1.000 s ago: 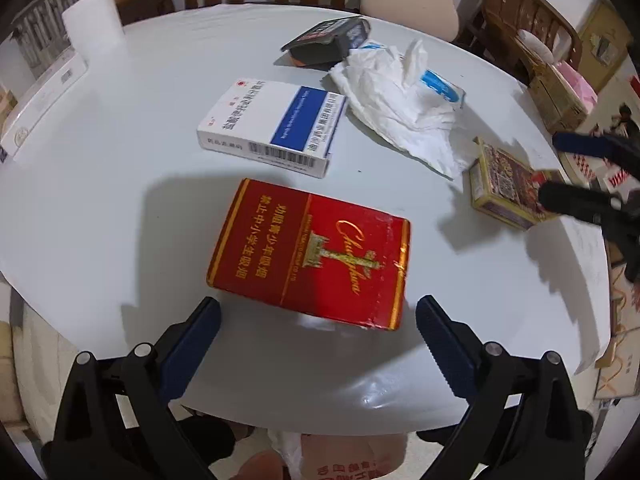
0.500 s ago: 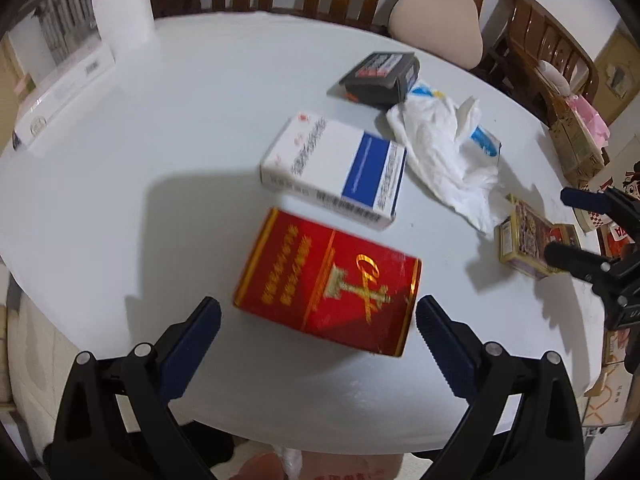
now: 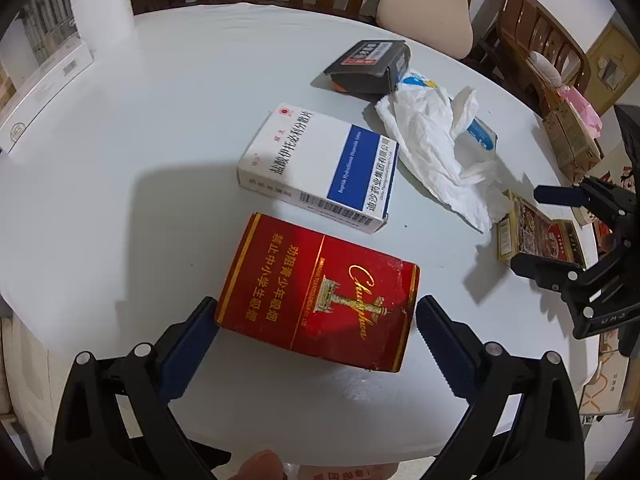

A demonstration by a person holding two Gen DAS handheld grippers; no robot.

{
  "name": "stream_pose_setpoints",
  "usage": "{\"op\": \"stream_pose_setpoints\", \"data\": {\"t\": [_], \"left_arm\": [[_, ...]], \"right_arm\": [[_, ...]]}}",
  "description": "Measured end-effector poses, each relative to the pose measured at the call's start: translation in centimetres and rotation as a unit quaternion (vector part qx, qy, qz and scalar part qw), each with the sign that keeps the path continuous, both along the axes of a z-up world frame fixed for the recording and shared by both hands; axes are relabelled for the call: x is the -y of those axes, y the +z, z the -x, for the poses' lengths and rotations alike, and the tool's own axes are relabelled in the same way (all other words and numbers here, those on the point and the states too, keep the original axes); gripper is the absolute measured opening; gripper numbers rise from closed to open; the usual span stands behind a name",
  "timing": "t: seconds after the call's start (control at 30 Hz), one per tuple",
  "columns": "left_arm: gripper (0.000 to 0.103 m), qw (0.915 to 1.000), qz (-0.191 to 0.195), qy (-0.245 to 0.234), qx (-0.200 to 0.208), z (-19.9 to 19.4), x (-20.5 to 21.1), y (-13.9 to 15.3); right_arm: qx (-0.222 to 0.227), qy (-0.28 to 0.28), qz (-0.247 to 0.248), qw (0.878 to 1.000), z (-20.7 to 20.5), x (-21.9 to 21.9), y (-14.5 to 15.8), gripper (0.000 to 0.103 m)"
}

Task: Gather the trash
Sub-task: 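Grasp the red cigarette box with the left tool while the right tool grasps the gold-and-red card packet, then carry the red box and card packet with both tools down to the bag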

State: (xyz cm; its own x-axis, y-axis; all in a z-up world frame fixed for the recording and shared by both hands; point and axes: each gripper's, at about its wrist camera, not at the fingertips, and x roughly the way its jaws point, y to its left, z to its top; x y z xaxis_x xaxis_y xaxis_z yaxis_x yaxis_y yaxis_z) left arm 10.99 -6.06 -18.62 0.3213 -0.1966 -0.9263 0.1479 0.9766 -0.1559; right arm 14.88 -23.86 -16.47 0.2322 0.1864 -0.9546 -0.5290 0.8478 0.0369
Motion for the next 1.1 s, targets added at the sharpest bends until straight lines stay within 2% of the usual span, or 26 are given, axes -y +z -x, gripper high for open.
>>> {"op": "stream_pose_setpoints", "data": {"t": [0.23,0.4,0.47,0.53,0.57,0.83,1.1], "left_arm": [[0.095,0.9997,-0.016,-0.008,0.017,0.0,0.8,-0.4],[0.095,0.9992,-0.025,-0.011,0.031,0.2,1.1,-0.5],[0.093,0.9991,-0.026,-0.011,0.032,0.2,1.0,-0.4],[0.092,0.9992,-0.020,-0.015,0.030,0.4,0.8,-0.3],[0.092,0.9992,-0.021,-0.017,0.030,0.5,0.8,-0.2],[0.090,0.9995,-0.004,-0.016,0.028,0.8,0.2,0.1],[0.090,0.9994,0.007,-0.017,0.029,0.8,0.2,0.6]], "right_arm": [[-0.015,0.011,0.017,1.000,-0.4,-0.2,-1.6,0.094],[-0.009,0.020,0.023,1.000,-0.1,-0.4,-1.8,0.093],[-0.008,0.020,0.022,1.000,0.0,-0.5,-1.7,0.091],[-0.005,0.022,0.020,1.000,0.3,-0.6,-1.4,0.077],[-0.003,0.024,0.018,1.000,0.5,-0.8,-1.2,0.075],[-0.005,0.007,0.018,1.000,0.8,-0.6,-0.9,0.065],[0.000,-0.023,0.007,1.000,0.7,-0.1,-0.6,0.062]]}}
